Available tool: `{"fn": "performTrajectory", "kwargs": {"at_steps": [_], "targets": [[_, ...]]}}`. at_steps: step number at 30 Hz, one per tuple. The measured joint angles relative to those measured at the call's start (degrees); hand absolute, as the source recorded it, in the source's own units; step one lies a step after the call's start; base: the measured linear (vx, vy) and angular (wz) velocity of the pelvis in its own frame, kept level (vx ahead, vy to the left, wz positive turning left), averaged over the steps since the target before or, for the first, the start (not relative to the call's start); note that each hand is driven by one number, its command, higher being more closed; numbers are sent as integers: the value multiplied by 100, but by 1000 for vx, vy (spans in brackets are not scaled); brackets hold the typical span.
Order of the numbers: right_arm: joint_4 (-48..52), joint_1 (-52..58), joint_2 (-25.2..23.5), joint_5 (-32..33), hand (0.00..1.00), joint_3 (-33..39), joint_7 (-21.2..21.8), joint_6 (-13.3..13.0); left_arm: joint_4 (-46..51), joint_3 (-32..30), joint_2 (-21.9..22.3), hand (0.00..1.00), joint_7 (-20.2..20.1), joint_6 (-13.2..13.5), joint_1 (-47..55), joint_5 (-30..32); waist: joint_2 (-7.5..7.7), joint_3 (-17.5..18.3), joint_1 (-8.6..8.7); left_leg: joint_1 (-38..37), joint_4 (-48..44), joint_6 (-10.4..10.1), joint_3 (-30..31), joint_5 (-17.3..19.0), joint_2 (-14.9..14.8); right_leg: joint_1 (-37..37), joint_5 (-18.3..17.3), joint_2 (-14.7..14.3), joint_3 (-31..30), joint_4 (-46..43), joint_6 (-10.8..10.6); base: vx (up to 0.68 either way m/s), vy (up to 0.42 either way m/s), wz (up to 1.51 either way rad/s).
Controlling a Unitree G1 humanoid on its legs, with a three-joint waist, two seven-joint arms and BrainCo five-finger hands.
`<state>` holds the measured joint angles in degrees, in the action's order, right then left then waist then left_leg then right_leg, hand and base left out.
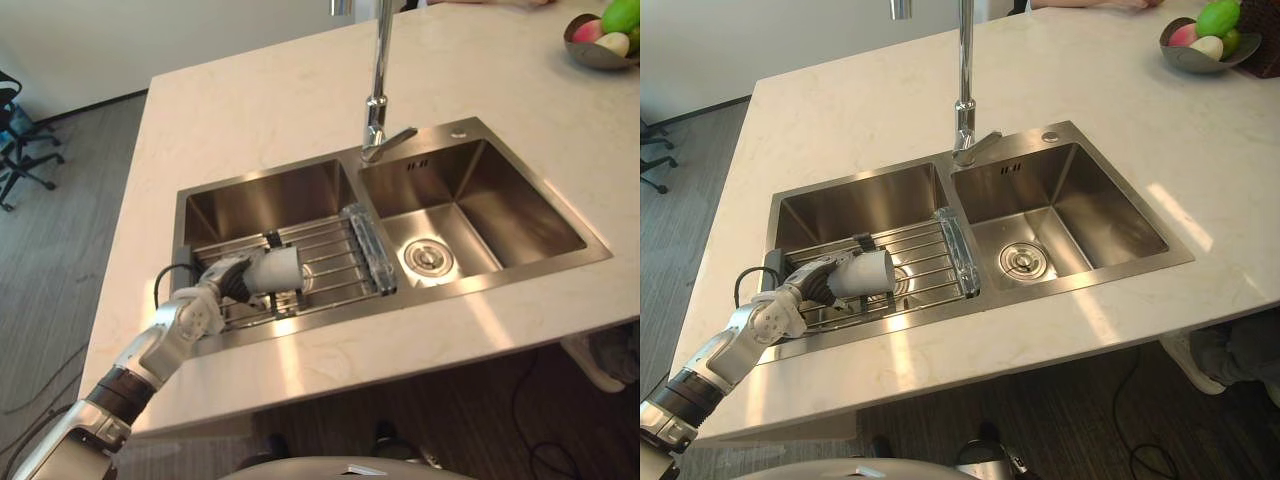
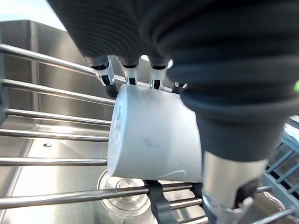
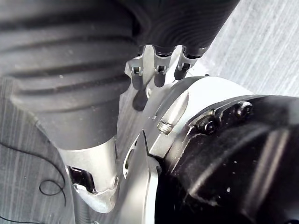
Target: Walk over to the sink, pick up the cup, carry it to the dishwasher, place the cup inside the dishwasher, then close the dishwasher door
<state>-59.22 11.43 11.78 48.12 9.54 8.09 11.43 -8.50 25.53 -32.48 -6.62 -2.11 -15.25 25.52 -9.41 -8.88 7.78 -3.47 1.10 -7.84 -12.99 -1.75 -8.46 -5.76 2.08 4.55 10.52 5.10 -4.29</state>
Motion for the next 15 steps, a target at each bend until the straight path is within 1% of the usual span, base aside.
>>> {"fn": "performTrajectory", "kwargs": {"at_steps": [3,8,13,15], "targets": [[11,8,15,2,0,11,-1,0,-10,12,4,0,-7,2,0,135,-40,-24,10,-46,0,-42,-56,30,-2,-1,-4,5,-63,0,-6,-4,1,-11],[43,26,15,1,0,11,-1,-3,-17,168,10,0,-40,-15,-85,174,-49,-30,22,-50,0,-60,-71,42,-2,1,-18,9,-68,0,-22,0,0,-1],[127,32,12,116,0,3,-7,-10,-220,209,220,0,-219,-47,-147,289,-72,-90,48,-49,0,-61,-101,32,22,36,-30,28,-111,-1,-35,1,1,-3],[201,58,13,125,0,-4,-10,-15,-227,213,217,0,-234,-50,-153,293,-82,-128,45,-45,0,-56,-105,12,39,60,-42,27,-141,-1,-55,-6,-4,-8]]}}
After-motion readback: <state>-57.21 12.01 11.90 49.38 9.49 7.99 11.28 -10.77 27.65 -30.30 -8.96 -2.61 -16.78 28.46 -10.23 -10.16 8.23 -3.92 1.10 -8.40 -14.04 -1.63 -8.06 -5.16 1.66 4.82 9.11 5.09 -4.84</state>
